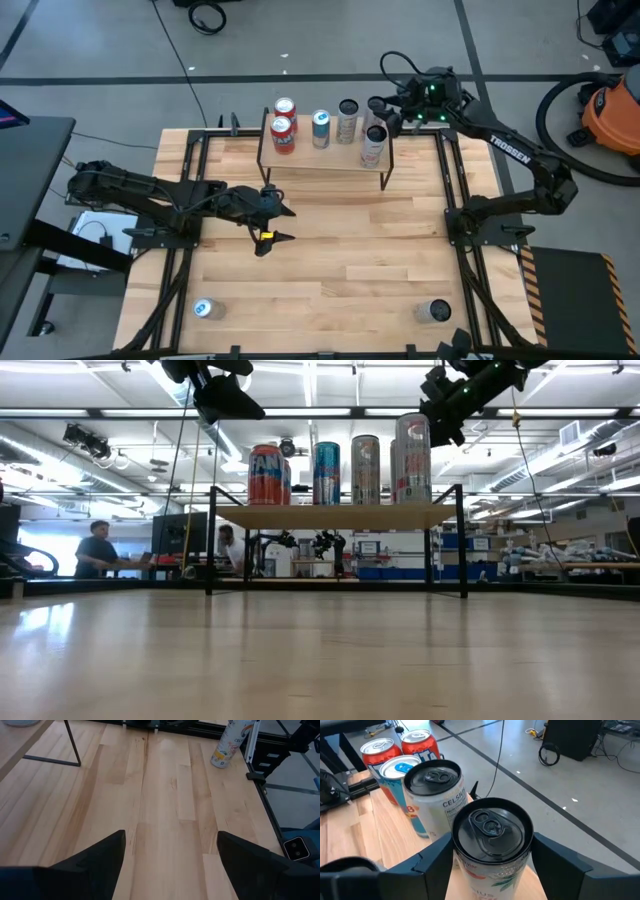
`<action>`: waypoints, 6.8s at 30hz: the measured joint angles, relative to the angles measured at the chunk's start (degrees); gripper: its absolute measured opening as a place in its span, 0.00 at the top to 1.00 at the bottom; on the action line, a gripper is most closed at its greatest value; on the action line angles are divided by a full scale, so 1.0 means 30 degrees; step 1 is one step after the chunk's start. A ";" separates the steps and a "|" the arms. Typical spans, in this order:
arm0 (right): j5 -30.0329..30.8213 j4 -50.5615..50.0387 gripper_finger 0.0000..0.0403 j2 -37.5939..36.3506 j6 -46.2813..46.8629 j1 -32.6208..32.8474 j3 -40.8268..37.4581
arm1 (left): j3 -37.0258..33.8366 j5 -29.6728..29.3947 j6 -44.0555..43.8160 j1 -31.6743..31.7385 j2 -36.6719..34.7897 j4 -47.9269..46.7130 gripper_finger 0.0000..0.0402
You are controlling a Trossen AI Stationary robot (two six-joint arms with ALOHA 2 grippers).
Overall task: Place canned beverage on shelf
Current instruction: Adjust the white pink soda can, then put the white yellow soda can on the shelf aligned with the other white yellow soda can
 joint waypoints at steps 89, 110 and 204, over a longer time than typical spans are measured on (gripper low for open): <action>-0.8138 -0.3578 0.14 -0.7535 0.7680 0.7862 0.0022 | 0.0000 -0.0007 -0.0190 0.0007 0.0000 0.0007 0.21; 0.0663 -0.7004 0.14 -0.6260 1.6391 1.9571 0.0029 | 0.0000 -0.0007 0.0015 0.0005 0.0000 -0.0284 0.21; 0.2229 -1.0888 0.21 0.4919 4.1771 3.3842 0.0029 | 0.0000 -0.0007 0.2869 0.0022 0.0015 -0.0240 0.21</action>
